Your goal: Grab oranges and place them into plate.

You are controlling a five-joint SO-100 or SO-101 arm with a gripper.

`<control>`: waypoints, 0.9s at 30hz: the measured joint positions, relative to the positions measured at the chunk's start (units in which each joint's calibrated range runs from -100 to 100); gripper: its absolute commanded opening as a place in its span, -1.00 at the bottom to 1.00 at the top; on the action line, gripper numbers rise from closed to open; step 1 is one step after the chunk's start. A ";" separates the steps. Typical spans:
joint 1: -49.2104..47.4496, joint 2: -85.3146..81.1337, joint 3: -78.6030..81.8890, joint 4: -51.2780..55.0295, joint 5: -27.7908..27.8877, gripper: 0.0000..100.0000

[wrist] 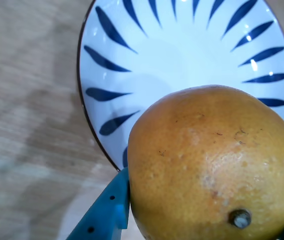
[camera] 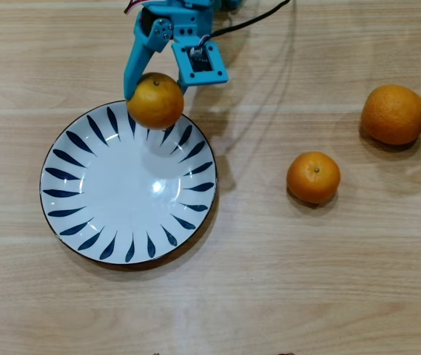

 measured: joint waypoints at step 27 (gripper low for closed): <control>-0.51 7.70 5.75 -14.30 -2.66 -0.29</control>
